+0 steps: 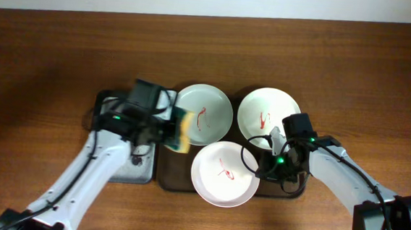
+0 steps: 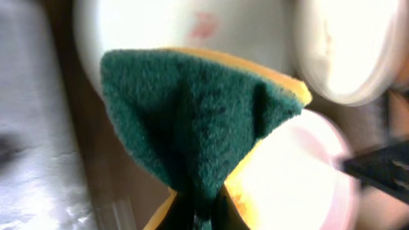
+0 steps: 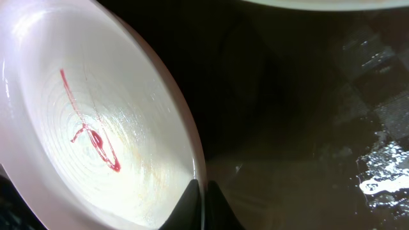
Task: Clean dirty plates on tray and stack at the side
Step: 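Scrub the pink-white plate held by the right gripper with the left-held sponge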
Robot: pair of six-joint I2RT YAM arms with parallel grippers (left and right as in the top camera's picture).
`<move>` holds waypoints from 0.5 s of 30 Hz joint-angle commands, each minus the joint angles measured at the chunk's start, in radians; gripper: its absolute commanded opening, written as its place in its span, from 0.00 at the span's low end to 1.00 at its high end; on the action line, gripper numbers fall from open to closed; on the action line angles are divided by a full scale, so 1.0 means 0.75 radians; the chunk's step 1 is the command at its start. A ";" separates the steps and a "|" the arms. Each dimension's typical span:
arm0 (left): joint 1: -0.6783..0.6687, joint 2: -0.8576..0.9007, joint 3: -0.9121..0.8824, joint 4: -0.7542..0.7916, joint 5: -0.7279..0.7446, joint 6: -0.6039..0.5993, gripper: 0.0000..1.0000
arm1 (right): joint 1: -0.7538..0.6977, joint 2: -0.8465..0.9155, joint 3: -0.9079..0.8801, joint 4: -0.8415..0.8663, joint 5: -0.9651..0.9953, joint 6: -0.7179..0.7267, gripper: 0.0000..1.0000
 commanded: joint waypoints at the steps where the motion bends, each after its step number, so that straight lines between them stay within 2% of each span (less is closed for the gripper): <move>1: -0.202 0.122 0.017 0.104 0.151 -0.203 0.00 | 0.012 0.010 0.017 0.003 0.016 0.012 0.04; 3: -0.338 0.250 0.017 0.225 0.205 -0.284 0.00 | 0.012 0.010 0.017 0.003 0.016 0.011 0.04; 9: -0.548 0.478 0.017 0.411 0.202 -0.523 0.00 | 0.012 0.010 0.017 0.002 0.016 0.011 0.05; 12: -0.559 0.522 0.017 0.392 0.102 -0.620 0.00 | 0.012 0.010 0.017 0.001 0.015 0.011 0.04; 15: -0.559 0.519 0.018 0.250 -0.163 -0.629 0.00 | 0.012 0.010 0.017 -0.019 0.017 0.011 0.04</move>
